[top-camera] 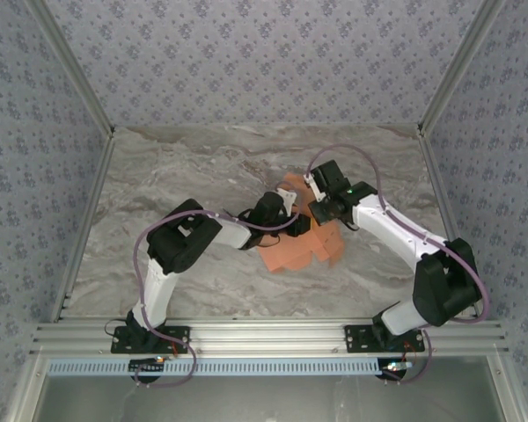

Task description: Fold the paper box

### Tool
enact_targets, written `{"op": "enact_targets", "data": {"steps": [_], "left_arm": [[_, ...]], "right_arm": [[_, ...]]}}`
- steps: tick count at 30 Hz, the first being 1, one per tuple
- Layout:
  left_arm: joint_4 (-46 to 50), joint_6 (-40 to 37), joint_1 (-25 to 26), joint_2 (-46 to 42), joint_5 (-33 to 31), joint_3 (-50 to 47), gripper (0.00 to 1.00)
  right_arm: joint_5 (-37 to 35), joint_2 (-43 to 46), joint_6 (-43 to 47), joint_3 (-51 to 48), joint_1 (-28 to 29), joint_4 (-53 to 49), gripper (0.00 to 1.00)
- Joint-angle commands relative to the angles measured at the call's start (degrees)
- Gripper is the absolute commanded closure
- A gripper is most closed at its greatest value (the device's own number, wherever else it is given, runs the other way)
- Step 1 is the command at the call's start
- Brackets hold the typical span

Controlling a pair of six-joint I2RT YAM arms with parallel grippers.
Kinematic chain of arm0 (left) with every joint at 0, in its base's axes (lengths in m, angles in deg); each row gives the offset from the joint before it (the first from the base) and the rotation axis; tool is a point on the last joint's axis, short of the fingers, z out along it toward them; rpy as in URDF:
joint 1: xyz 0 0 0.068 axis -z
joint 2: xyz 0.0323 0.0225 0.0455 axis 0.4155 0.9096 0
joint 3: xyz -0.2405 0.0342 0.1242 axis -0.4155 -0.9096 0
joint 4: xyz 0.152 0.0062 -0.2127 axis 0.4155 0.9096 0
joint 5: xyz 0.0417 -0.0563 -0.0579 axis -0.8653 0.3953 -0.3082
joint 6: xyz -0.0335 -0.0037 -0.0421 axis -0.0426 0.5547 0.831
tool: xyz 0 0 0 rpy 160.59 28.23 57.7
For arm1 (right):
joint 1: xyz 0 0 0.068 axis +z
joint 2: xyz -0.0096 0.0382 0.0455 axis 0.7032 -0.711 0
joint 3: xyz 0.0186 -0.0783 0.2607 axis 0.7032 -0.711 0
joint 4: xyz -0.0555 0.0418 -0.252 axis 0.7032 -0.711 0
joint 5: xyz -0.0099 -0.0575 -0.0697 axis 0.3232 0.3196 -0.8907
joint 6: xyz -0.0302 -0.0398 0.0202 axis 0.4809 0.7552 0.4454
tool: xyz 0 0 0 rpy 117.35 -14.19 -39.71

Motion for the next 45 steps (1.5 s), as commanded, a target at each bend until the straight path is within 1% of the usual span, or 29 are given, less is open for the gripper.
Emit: {"op": "enact_targets", "data": {"steps": [1, 7, 11, 15, 18, 24, 29, 40, 45], "left_arm": [[-1.81, 0.69, -0.08, -2.27, -0.74, -1.51, 0.78], [-0.1, -0.34, -0.64, -8.19, -0.61, -5.49, 0.72], [2.27, -0.82, -1.01, -12.4, -2.37, -9.53, 0.7], [4.53, -0.65, -1.78, -15.47, -3.56, -13.28, 0.71], [6.72, -0.94, -1.79, -16.43, -4.47, -14.48, 0.75], [5.49, -0.01, -1.47, -14.85, -5.81, -16.35, 0.85], [0.94, 2.74, -1.28, -13.12, -7.74, -18.88, 0.89], [-7.63, 7.2, -0.94, -9.06, -9.01, -22.16, 0.94], [-9.46, 7.96, -0.84, -8.53, -9.26, -23.0, 0.94]], "right_arm": [[-5.35, -0.01, 2.22, -0.86, 0.61, 2.94, 1.0], [-7.61, 0.31, 6.37, 0.79, 0.46, 2.47, 1.0], [-9.01, 0.29, 9.15, 1.37, 0.47, 2.09, 1.0], [-11.5, -0.33, 11.71, 1.42, 0.88, 2.25, 1.0], [-14.88, -1.35, 13.36, 1.33, 1.67, 2.69, 1.0], [-18.53, -3.34, 14.62, 1.16, 4.48, 3.87, 1.0], [-20.62, -4.22, 14.54, 0.07, 8.08, 4.91, 1.0], [-23.13, -4.73, 12.19, -4.73, 16.73, 8.08, 1.0], [-25.25, -5.63, 12.26, -6.55, 17.7, 9.95, 1.0]]}}
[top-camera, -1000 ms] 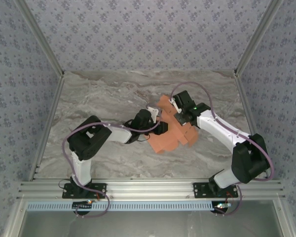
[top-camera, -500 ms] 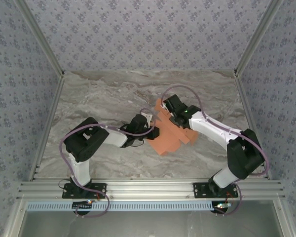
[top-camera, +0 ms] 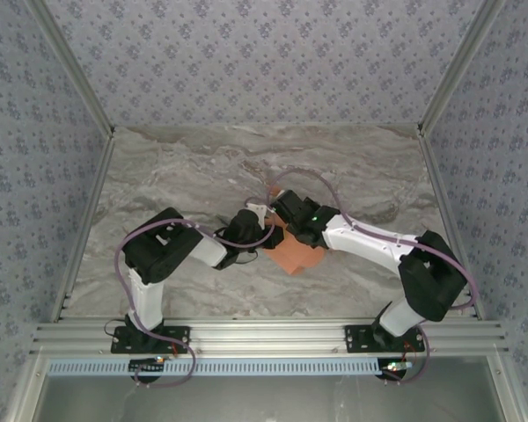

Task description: Fold the paper box

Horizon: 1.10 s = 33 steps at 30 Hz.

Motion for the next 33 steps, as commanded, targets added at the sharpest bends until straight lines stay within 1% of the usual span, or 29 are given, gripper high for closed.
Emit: {"op": "enact_targets", "data": {"steps": [1, 5, 9, 11, 16, 27, 33], "left_arm": [[0.17, 1.11, 0.67, 2.32, -1.42, -1.55, 0.94], [-0.24, 1.13, 0.67, 2.06, -1.52, -1.81, 0.94], [-0.14, 0.97, 0.68, 1.88, -1.45, -1.87, 0.94], [-0.23, 0.97, 0.64, 1.79, -1.44, -2.0, 0.94], [-0.5, 1.08, 0.71, 1.68, -1.58, -2.25, 0.94], [-2.26, 2.6, 0.16, 1.7, -1.67, -3.11, 0.92], [-2.44, 2.89, -0.24, 1.68, -1.23, -2.91, 0.92]], "right_arm": [[-1.27, -1.47, -1.07, -2.07, 0.41, 1.11, 1.0], [-0.99, -1.35, -0.68, -2.68, 0.49, 2.19, 1.0], [-2.59, -0.94, 1.37, -1.98, 0.47, 2.53, 1.0], [-3.96, -0.98, 2.86, -1.75, 0.34, 2.88, 1.0], [-10.23, -2.75, 7.89, -2.29, 0.14, 5.77, 1.0], [-16.39, -4.69, 14.34, -7.23, 0.21, 19.22, 1.0], [-17.8, -4.89, 17.79, -10.66, 0.24, 26.52, 1.0]]}}
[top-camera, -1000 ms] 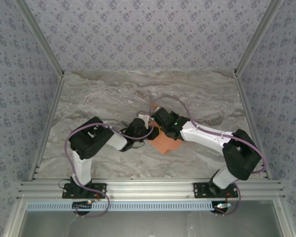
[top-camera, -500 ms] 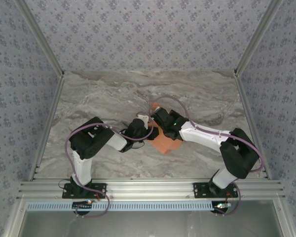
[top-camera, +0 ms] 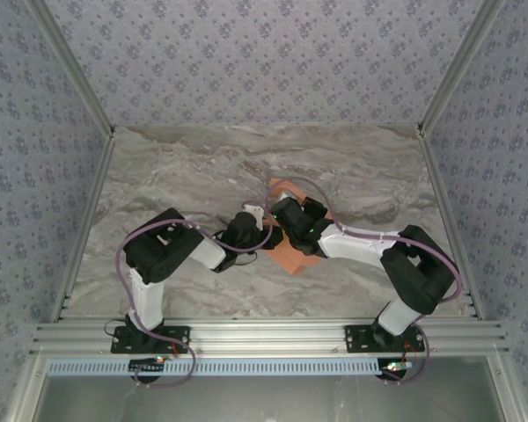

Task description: Fold the paper box

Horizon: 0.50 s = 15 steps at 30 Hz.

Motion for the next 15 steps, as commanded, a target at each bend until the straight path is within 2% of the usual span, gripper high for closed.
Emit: {"op": "enact_targets", "data": {"steps": [1, 5, 9, 15], "left_arm": [[1.52, 0.54, -0.39, 1.34, -0.4, -1.08, 0.92], [1.43, 0.61, -0.9, 0.45, -0.16, -1.07, 0.91], [2.55, -0.03, -1.52, -2.24, 0.11, -0.99, 0.83], [8.81, -4.36, -2.11, -11.59, -0.96, -1.77, 0.62]], "right_arm": [[-0.8, -1.07, 3.27, -2.17, 0.1, 4.07, 1.0], [1.02, 0.9, 3.52, -1.95, -0.02, 3.17, 1.0], [4.31, 4.39, 3.03, -1.61, -0.51, 0.91, 1.0], [20.4, 12.0, -3.6, 3.19, -4.12, -13.91, 1.0]]}}
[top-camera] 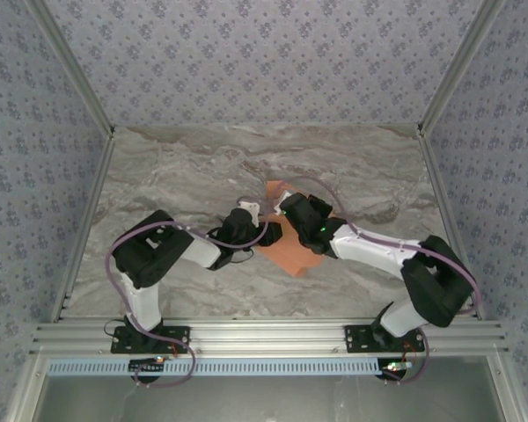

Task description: Fold the paper box

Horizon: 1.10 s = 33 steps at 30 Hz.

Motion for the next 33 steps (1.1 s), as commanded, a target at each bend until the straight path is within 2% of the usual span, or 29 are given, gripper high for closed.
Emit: {"op": "enact_targets", "data": {"steps": [1, 5, 9, 14, 23, 28, 33], "left_arm": [[5.57, -4.49, -0.54, -7.72, -0.97, -0.87, 0.6], [14.69, -10.95, -0.81, -17.61, -2.05, -0.3, 0.53], [25.21, -17.6, -1.15, -27.22, -2.04, 2.32, 0.5], [35.87, -22.25, -3.86, -33.99, 5.53, 7.69, 0.43], [47.79, -24.43, -10.24, -30.72, 19.27, 19.84, 0.4], [51.95, -24.76, -11.58, -27.03, 23.17, 25.45, 0.39], [52.9, -24.75, -12.61, -24.33, 23.51, 28.37, 0.37]], "right_arm": [[12.43, 5.19, -4.91, 4.38, -2.44, -10.96, 1.0], [23.88, 9.03, -8.79, 9.06, -6.12, -18.98, 1.0], [30.95, 10.68, -10.9, 13.03, -7.86, -24.52, 1.0], [35.25, 11.49, -12.01, 16.4, -8.36, -29.25, 1.0], [41.29, 12.13, -12.36, 20.99, -9.49, -31.62, 1.0], [42.74, 12.12, -12.37, 22.2, -10.36, -32.74, 1.0], [43.98, 12.22, -12.3, 22.6, -10.98, -33.17, 1.0]]}}
